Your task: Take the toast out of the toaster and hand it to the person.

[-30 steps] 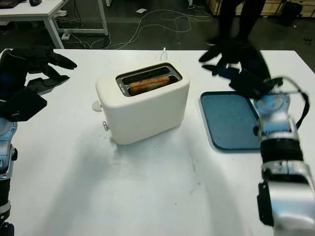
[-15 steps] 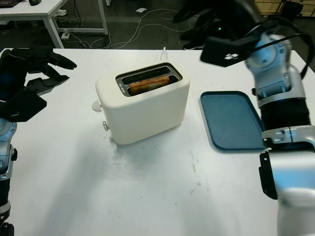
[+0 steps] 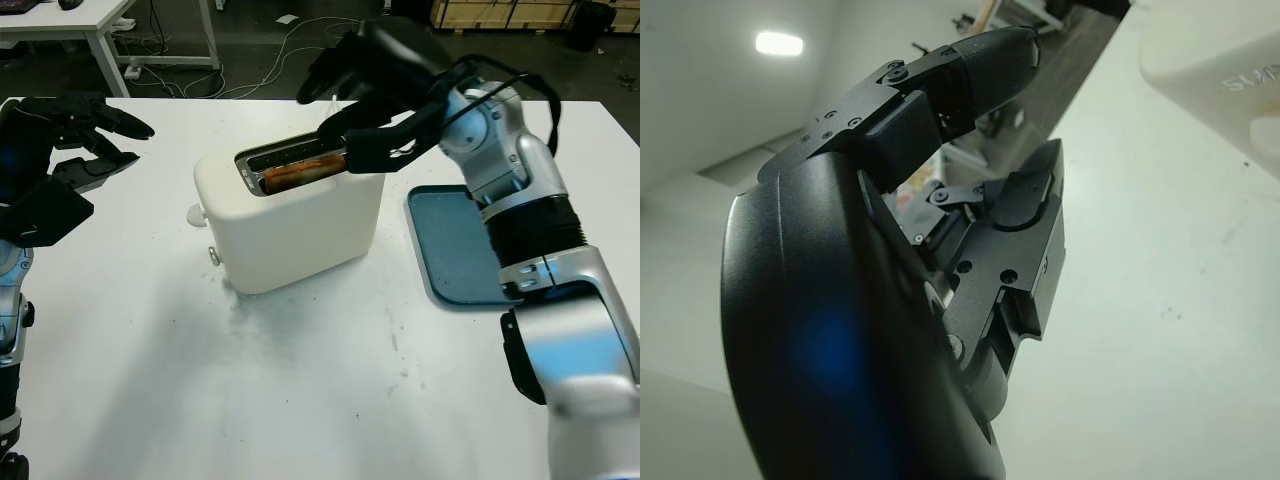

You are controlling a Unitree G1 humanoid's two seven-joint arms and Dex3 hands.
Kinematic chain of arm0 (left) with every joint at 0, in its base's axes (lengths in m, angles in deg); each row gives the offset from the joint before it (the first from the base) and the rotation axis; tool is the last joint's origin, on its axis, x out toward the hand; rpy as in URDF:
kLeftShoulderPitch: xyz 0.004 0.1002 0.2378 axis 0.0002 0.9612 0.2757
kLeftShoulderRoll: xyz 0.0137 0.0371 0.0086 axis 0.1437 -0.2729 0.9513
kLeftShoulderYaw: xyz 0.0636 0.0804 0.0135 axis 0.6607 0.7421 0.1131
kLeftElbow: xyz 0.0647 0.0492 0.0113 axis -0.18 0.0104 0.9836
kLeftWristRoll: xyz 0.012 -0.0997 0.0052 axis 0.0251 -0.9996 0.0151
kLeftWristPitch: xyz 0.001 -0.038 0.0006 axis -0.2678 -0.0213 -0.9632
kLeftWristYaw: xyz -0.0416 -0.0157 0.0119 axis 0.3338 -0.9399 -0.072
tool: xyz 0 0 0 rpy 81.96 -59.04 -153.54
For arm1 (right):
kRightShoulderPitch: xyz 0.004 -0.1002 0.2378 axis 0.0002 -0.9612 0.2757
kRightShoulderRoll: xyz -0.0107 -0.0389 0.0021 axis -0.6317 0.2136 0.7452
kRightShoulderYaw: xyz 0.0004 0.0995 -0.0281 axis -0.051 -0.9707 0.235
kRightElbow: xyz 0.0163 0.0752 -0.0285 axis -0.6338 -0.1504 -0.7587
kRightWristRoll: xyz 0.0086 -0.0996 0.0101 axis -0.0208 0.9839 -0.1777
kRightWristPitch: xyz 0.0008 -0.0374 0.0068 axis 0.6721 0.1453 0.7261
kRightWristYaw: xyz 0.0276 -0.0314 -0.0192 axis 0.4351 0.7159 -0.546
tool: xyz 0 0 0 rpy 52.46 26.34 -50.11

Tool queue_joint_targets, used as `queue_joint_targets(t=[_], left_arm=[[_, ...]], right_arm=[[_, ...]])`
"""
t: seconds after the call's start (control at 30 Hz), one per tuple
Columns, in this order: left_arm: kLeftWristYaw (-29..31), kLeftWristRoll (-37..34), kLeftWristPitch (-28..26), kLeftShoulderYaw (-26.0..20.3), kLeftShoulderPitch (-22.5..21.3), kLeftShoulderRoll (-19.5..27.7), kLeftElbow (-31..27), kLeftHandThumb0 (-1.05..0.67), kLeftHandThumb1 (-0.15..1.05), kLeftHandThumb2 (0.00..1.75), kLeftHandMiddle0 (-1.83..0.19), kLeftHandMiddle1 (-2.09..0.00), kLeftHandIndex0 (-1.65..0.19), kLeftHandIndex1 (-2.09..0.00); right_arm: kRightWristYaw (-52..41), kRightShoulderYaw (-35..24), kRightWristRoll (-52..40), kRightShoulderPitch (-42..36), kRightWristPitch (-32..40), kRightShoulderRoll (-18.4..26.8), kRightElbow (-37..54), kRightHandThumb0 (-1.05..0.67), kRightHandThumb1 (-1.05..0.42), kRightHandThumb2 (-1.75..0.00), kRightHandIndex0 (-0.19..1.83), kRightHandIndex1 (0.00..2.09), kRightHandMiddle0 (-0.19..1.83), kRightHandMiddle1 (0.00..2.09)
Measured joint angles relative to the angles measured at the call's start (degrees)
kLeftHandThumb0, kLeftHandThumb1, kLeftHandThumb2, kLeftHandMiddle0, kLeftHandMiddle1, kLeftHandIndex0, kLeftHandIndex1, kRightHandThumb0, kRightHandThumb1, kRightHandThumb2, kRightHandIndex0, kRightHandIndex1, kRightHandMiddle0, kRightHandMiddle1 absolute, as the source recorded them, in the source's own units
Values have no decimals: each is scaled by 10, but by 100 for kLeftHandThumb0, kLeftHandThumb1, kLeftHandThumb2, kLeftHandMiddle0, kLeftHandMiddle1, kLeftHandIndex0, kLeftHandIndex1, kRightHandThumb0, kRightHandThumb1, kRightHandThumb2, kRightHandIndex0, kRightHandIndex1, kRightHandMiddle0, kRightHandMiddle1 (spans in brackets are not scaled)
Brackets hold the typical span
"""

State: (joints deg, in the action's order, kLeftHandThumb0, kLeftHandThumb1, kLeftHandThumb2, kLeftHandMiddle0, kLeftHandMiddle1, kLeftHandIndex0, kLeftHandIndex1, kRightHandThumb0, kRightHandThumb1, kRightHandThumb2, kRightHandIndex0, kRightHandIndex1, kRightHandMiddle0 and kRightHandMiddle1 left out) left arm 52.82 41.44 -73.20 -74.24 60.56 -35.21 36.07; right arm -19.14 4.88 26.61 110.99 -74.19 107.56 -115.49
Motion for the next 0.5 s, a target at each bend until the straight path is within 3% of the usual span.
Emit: queue_joint_targets(t=[0.37,0.5], left_arm=[[0,0,7,0,0,0,3,11,84,0,-96,-103,-98,-56],[0,0,7,0,0,0,3,9,84,0,-96,-104,-98,-56]], right_arm=[[-7,18,9,7,-3,-14,-14,-69,-81,0,71,92,105,3],[-8,26,9,9,-17,-19,-36,-69,-79,0,72,100,106,3]])
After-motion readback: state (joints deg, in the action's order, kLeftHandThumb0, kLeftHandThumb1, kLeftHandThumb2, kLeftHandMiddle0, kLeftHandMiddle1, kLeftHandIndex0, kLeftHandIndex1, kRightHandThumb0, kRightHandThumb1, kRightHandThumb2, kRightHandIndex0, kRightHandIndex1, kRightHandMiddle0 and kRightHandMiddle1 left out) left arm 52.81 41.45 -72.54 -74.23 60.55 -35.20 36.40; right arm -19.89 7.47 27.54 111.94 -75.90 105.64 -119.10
